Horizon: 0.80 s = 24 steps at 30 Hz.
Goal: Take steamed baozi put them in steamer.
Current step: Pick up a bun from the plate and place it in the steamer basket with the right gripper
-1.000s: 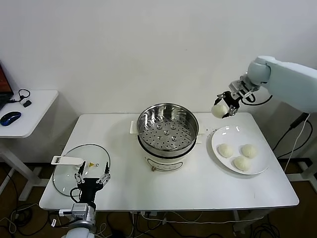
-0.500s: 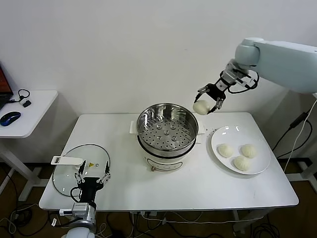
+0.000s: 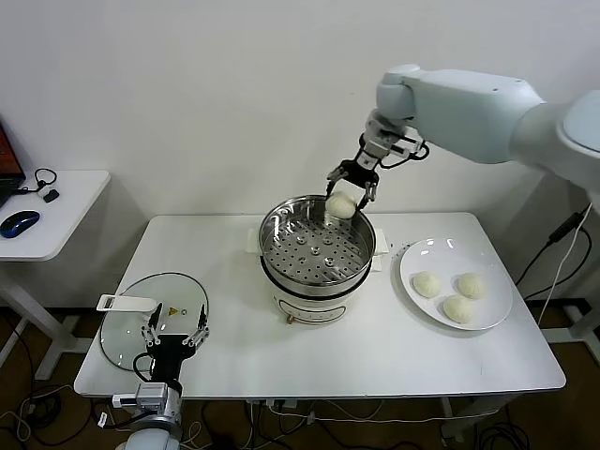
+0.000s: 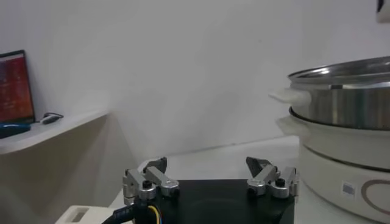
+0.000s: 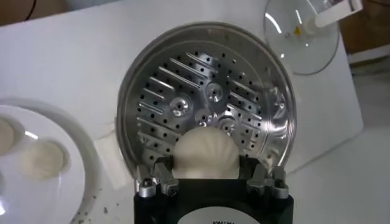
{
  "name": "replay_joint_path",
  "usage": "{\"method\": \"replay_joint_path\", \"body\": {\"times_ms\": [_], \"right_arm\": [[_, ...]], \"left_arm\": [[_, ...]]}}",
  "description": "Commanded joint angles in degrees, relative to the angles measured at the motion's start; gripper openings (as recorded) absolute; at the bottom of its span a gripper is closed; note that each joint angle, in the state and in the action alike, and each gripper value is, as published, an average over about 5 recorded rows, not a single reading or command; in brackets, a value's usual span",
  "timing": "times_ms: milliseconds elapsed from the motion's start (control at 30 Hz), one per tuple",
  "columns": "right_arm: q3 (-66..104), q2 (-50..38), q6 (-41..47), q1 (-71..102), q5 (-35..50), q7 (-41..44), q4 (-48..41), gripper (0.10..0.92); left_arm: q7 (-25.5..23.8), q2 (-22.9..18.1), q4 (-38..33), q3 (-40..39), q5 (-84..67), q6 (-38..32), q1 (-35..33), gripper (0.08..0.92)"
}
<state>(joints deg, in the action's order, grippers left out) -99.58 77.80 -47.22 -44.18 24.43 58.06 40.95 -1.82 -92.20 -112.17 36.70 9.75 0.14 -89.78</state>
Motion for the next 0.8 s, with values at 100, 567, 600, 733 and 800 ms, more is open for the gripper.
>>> {"method": "replay_joint_path", "body": {"times_ms": [100,567,600,733,800], "right_arm": [[4.7,7.9,-2.8,9.0,-7.9,0.0,-11.9,0.712],[11.3,10.7,-2.8,16.6,-15.4,-1.4,-20.6,0.712],[11.9,11.0,-2.8,16.9,-15.7,-1.6,-21.2,0.712],[12.6,11.6,-2.8,17.5,-16.0,-1.8,-22.1,0.712],[12.8,11.7,-2.8,17.7,-16.1,-1.8,-22.2,0.712]], "left_arm": [[0.0,-1.9,0.1,0.3,-0.2,0.0,0.1,0.823],[0.0,-2.0,0.9,0.5,-0.3,-0.2,0.6,0.823],[0.0,-1.9,0.9,0.5,-0.3,-0.2,0.6,0.823],[0.0,-1.9,1.1,0.6,-0.4,-0.2,0.7,0.823],[0.0,-1.9,1.1,0.7,-0.4,-0.2,0.8,0.823]]}}
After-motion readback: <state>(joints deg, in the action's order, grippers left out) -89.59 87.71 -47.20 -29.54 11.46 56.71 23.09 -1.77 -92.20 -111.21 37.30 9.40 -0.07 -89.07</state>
